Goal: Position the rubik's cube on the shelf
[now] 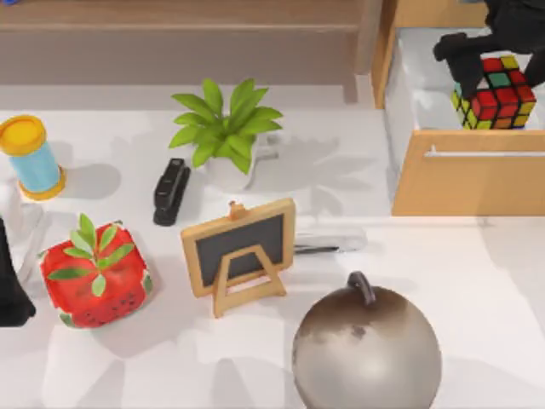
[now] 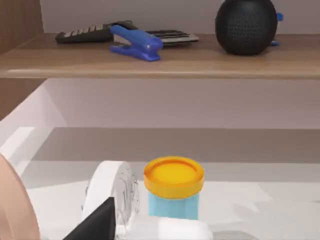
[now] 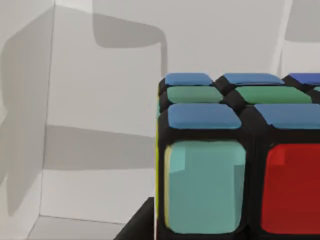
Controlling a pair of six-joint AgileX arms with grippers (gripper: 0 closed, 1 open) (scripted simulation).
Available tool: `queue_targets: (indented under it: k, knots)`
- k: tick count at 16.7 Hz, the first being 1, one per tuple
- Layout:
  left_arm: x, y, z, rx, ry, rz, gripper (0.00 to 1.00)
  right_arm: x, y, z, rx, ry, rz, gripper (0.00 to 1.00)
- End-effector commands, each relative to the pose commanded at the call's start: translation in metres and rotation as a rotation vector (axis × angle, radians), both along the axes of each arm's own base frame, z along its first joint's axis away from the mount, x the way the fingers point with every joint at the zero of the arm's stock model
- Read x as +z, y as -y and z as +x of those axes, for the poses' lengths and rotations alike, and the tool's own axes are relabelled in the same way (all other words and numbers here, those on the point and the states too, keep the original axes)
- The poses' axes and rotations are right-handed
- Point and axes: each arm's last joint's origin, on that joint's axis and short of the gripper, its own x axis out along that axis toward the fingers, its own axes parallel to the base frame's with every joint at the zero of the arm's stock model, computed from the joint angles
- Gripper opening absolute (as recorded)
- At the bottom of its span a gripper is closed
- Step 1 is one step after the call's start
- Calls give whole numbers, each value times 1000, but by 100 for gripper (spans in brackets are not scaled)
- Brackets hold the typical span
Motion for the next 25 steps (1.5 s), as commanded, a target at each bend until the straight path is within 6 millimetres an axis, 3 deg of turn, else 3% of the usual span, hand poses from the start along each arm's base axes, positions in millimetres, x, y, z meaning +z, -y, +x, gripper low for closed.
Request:
queue_targets:
  k: [5, 9, 18, 25]
  knots:
    - [0, 0, 0, 0, 0, 0, 100, 48, -48, -35, 134, 199, -45, 0]
    - [0, 0, 0, 0, 0, 0, 100, 56, -104, -63, 269, 373, -66, 0]
    - [0, 0, 0, 0, 0, 0, 100, 14, -216, -92, 359, 871, -42, 0]
    - [0, 0, 0, 0, 0, 0, 100, -31, -261, -102, 181, 1248, 45, 0]
